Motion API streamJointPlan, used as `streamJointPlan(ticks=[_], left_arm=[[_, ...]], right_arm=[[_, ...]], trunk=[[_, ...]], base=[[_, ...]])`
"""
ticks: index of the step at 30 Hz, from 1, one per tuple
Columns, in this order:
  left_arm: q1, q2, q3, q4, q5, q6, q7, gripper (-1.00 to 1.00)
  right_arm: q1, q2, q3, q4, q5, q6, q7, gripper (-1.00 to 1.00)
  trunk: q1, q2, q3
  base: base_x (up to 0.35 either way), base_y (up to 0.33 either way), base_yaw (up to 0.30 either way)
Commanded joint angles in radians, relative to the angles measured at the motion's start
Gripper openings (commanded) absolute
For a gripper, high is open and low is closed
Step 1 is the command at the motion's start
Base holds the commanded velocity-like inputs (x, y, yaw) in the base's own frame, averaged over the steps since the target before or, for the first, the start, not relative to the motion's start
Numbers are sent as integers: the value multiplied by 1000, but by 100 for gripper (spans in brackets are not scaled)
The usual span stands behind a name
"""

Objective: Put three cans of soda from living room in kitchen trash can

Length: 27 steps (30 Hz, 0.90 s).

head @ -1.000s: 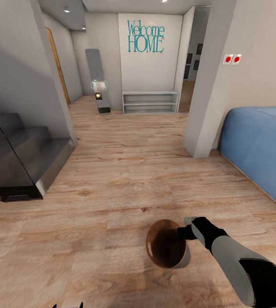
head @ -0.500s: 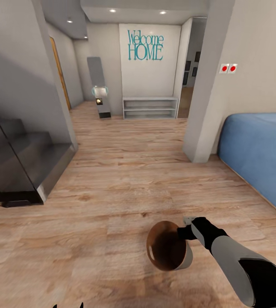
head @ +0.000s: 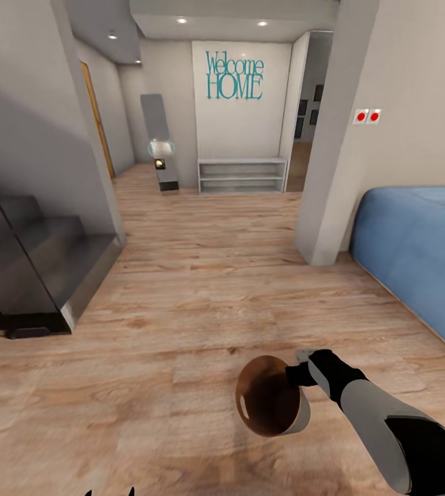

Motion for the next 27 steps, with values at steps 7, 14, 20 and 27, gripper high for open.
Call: streamJointPlan(ticks=[7,14,20,27], left_arm=[[0,0,0,0,1,0,0,100],[0,1,0,-1,1,0,0,100],[0,1,0,-1,2,0,0,100],[0,2,0,-1,2,0,0,100]], right_arm=[[0,0,-4,0,-6,1,5,-100],[-1,-1,-4,0,-11,6,23,-100],[-1,-6,-4,0,-9,10,128,-100],[-1,-12,-6,0,-6,13,235,-100]], trunk=[[-27,49,22],[-54,98,44],[-77,140,63],[-104,189,85]], base=[[0,0,0],[0,0,0],[0,0,0],[0,0,0]])
